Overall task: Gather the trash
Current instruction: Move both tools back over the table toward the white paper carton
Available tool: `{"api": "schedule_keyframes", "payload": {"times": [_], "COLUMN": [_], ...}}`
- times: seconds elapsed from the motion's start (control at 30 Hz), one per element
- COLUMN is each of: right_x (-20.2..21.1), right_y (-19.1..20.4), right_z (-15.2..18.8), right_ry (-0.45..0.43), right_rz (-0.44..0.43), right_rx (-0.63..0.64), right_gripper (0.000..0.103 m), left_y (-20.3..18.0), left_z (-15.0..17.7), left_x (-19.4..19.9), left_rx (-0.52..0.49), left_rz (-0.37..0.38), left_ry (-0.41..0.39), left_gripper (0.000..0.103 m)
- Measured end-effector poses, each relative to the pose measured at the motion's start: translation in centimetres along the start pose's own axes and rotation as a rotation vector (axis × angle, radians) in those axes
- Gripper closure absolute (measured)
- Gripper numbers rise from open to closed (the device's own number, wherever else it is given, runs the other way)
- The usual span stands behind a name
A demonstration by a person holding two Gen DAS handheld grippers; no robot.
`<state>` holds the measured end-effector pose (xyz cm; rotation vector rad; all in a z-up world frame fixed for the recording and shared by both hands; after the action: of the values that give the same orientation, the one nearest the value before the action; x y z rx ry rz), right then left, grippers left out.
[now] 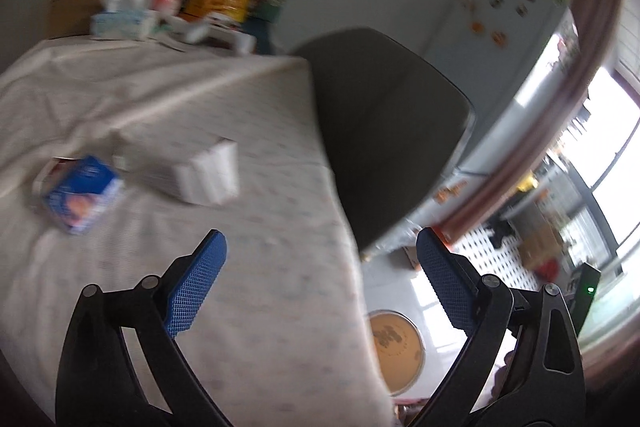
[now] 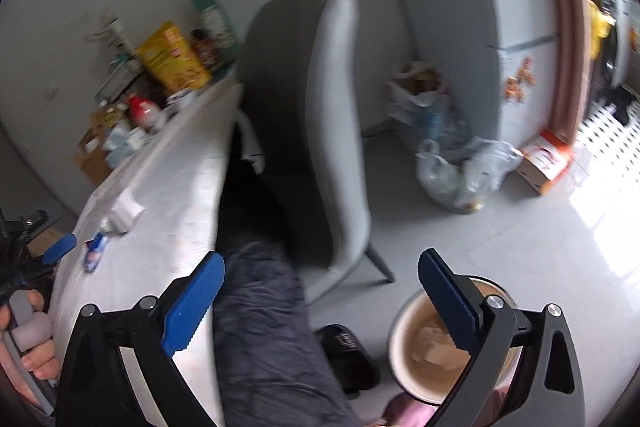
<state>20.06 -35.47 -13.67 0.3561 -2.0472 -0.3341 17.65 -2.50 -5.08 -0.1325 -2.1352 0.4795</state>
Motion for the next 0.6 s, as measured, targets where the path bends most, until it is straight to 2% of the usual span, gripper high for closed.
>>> {"api": "schedule_keyframes", "payload": {"times": [0.33, 0.6], "right_x": [-1.6, -4.3], "right_y": [11.3, 18.3], "right_z": [-1.9, -2.6], "right_ry": [0.011, 0.059], "right_rz": [-0.070, -0.110], "right_rx": [0.182, 0.289], "right_gripper": [0.008, 0.017], "left_y": [10.4, 17.1], "left_z": [-0.5, -0.4], "left_x": [4.3, 6.2], "left_rx": [0.173, 0.288], "left_rz": [-0.087, -0.114], "left_ry": [-0.093, -0.135], "left_gripper": [0.008, 0.009]}}
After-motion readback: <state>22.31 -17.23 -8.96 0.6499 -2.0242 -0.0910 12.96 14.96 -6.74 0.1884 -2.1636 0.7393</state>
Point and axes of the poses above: each gripper's, at about its wrist camera, not at the fingertips, and x roughly against the way its jaws point, y to its left, z to its underside, the point moved 5 cm from there along -x, roughly the way its jaws point, and after that the axes turned 15 degrees about y, right-handed, at the moved point
